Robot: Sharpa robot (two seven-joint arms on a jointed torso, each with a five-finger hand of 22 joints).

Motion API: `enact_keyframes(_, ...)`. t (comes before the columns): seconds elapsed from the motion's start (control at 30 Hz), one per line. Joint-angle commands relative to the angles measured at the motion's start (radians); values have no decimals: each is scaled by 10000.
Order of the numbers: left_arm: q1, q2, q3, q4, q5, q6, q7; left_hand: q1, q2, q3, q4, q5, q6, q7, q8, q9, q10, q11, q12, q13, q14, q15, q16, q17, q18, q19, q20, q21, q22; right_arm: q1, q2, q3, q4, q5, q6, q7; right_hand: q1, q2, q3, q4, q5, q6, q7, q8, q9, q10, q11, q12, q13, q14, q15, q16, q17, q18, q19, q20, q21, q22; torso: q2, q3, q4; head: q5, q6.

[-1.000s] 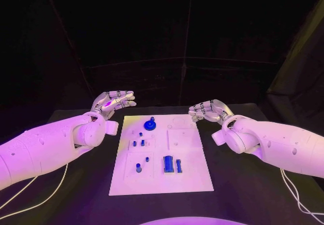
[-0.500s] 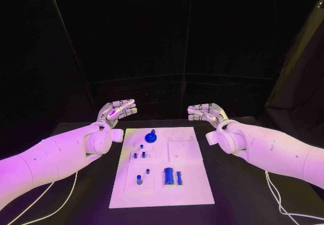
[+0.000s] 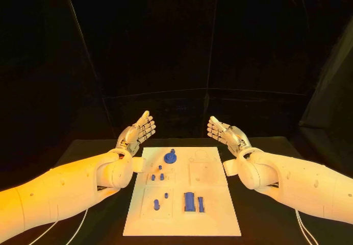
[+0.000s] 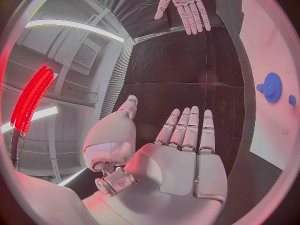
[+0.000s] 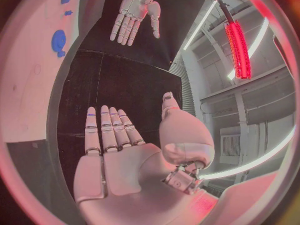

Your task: Assemble the parts on the task board

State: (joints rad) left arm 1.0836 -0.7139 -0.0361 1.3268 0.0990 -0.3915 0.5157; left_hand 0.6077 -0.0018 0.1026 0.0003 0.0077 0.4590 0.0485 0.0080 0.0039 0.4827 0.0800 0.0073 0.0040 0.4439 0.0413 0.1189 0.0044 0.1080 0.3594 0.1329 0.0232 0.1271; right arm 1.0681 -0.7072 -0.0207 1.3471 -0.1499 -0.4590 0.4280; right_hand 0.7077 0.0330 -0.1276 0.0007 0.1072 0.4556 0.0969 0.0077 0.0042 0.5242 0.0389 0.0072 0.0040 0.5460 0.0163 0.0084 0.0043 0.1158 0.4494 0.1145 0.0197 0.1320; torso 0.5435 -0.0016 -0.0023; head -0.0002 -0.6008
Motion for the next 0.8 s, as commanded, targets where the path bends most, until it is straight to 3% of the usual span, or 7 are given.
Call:
enact_keyframes(0.03,-91,-196,114,819,-602,-2096,49,-1938,18,-322,-3,-77,-1464,-485,-80,-39,-1537,-800,-73,-40,-1413,-413,-378,-44,-325,-1146,-421,-232,-404,-47,-240,74,797,915,-1849,605,-2244,-330,403,-7,-341,-1441,-969,-77,-42,-1664,-389,-72,-40,-1733,-163,-84,-43,-362,-1428,-362,-197,-418,7,16,23,2,8)
enact_keyframes(0.1,-177,-360,201,1386,-738,-2690,47,-2330,18,-1026,-3,-77,-1758,-485,-80,-39,-1851,-800,-73,-40,-1700,-413,-448,-44,-327,-1378,-508,-232,-487,-98,-425,124,1339,1136,-2326,724,-2708,-330,481,-7,-1072,-1739,-969,-77,-42,-2012,-389,-72,-40,-2090,-163,-84,-43,-456,-1723,-436,-197,-507,7,16,23,2,8)
enact_keyframes(0.13,-206,-414,230,1575,-784,-2888,46,-2484,18,-1026,-3,-77,-1874,-485,-80,-39,-1975,-800,-73,-40,-1817,-413,-481,-44,-374,-1470,-543,-232,-519,-114,-485,140,1516,1208,-2482,763,-2876,-330,508,-7,-1072,-1850,-969,-77,-42,-2134,-389,-72,-40,-2221,-163,-84,-43,-457,-1828,-1145,-197,-537,7,16,23,2,8)
enact_keyframes(0.17,-232,-464,256,1747,-825,-3067,45,-2582,18,-1026,-3,-77,-1949,-485,-80,-39,-2055,-800,-73,-40,-1886,-413,-1189,-44,-1080,-1525,-565,-232,-538,-129,-540,155,1676,1273,-2623,798,-2987,-330,521,-7,-1072,-1922,-969,-77,-42,-2217,-389,-72,-40,-2306,-163,-84,-43,-457,-1894,-1145,-197,-557,7,16,23,2,8)
enact_keyframes(0.23,-275,-546,300,2033,-894,-3367,44,-2857,18,-1026,-3,-77,-2154,-485,-80,-39,-2273,-800,-73,-40,-2086,-413,-1189,-44,-1080,-1690,-622,-232,-1271,-154,-627,179,1934,1378,-2850,855,-3306,-330,573,-7,-1072,-2126,-969,-77,-42,-2451,-389,-72,-40,-2554,-163,-84,-43,-457,-2081,-1145,-197,-618,7,16,23,2,8)
enact_keyframes(0.27,-292,-579,318,2145,-921,-3485,44,-2982,18,-1026,-3,-77,-2251,-485,-80,-39,-2369,-800,-73,-40,-2177,-413,-1189,-44,-1080,-1762,-1329,-232,-1271,-163,-661,188,2031,1418,-2936,877,-3460,-330,1276,-7,-1072,-2225,-969,-77,-42,-2563,-389,-72,-40,-2669,-163,-84,-43,-1158,-2183,-1145,-197,-1320,7,16,23,2,8)
enact_keyframes(0.8,-336,-661,361,2432,-990,-3785,43,-4461,18,-1026,-3,-77,-3370,-485,-80,-39,-3550,-800,-73,-40,-3259,-413,-1189,-44,-1080,-2619,-1329,-232,-1271,-181,-728,207,2229,1499,-3110,920,-5171,-330,1276,-7,-1072,-3331,-969,-77,-42,-3831,-389,-72,-40,-3990,-163,-84,-43,-1158,-3274,-1145,-197,-1320,7,16,23,2,8)
